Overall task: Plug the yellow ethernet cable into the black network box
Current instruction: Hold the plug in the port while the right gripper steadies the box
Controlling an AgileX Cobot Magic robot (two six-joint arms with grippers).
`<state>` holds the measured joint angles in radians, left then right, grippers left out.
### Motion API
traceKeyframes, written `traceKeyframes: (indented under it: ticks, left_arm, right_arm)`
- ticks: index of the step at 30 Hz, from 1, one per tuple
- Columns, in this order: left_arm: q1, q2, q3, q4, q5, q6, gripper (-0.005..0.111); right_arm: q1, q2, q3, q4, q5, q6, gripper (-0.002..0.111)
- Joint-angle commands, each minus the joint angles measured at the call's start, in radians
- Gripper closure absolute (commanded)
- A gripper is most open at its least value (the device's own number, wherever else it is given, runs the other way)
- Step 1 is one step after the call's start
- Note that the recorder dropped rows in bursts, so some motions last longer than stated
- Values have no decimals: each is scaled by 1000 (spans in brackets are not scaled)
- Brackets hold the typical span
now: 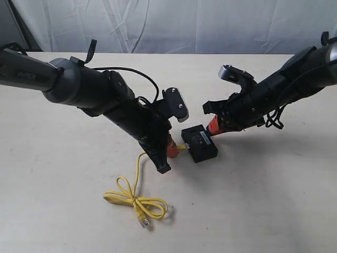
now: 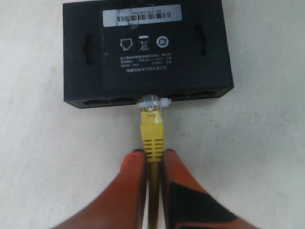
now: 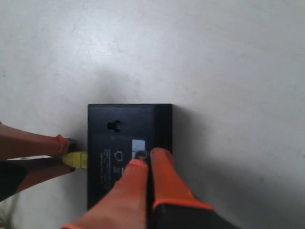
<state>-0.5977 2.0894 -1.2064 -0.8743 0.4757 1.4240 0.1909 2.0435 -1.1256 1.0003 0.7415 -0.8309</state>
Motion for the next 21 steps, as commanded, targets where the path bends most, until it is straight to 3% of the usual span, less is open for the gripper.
traceKeyframes:
  ticks: [1, 12, 21]
  left_arm:
    - [-2, 2, 0, -16, -7, 0, 107]
    - [-2, 2, 0, -16, -7, 0, 107]
    - [-2, 2, 0, -16, -7, 0, 107]
  right_arm:
    - [-21, -14, 4, -19, 3, -4, 109]
    - [-19, -14, 4, -106, -33, 65, 109]
    - [50, -10, 4, -104, -16, 65, 109]
